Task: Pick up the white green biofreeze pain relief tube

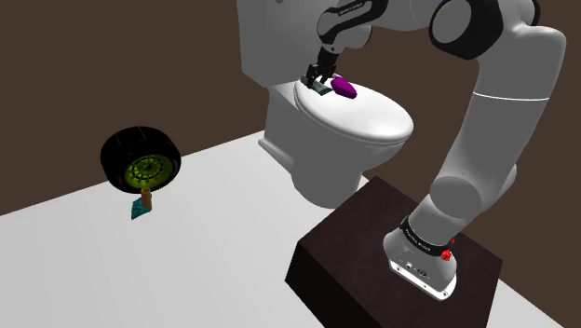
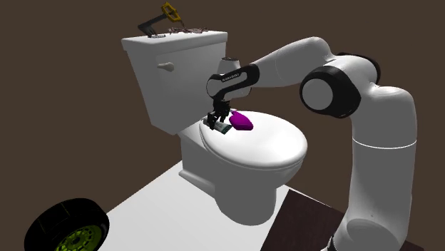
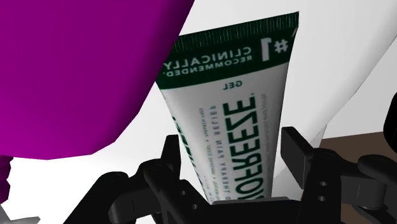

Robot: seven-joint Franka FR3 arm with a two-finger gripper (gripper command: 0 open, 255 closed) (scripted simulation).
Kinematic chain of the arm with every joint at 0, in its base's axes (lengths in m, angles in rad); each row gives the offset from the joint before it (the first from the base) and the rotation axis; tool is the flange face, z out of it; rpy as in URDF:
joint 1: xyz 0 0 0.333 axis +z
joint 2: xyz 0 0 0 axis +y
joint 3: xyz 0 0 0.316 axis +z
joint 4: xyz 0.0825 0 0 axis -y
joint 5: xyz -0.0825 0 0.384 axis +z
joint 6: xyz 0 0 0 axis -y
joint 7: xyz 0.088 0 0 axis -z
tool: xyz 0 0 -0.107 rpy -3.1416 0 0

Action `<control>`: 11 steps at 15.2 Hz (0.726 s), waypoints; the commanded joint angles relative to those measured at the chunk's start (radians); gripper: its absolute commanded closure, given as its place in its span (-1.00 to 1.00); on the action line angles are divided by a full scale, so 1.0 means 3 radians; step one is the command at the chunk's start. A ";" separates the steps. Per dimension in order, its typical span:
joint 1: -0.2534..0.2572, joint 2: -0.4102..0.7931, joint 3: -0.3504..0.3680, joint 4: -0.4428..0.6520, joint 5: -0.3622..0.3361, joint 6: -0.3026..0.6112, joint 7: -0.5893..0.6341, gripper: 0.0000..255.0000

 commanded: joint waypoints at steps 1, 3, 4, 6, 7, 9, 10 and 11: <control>0.0000 0.0008 0.0000 -0.0004 0.0001 0.0004 0.0000 1.00; -0.0001 0.0010 0.0000 -0.0005 0.0002 0.0006 -0.0002 1.00; -0.0001 0.0010 0.0001 -0.0007 0.0002 0.0009 -0.0002 1.00; -0.0002 0.0008 0.0000 -0.0004 0.0002 0.0005 -0.0003 1.00; -0.0002 -0.0004 -0.0001 -0.0012 -0.0001 -0.0001 -0.0003 1.00; 0.0001 -0.0036 -0.0007 0.0035 -0.0016 -0.0078 0.0012 1.00; 0.0001 -0.0051 -0.0009 0.0060 -0.0023 -0.0118 0.0019 1.00; 0.0002 -0.0065 -0.0012 0.0086 -0.0030 -0.0157 0.0026 1.00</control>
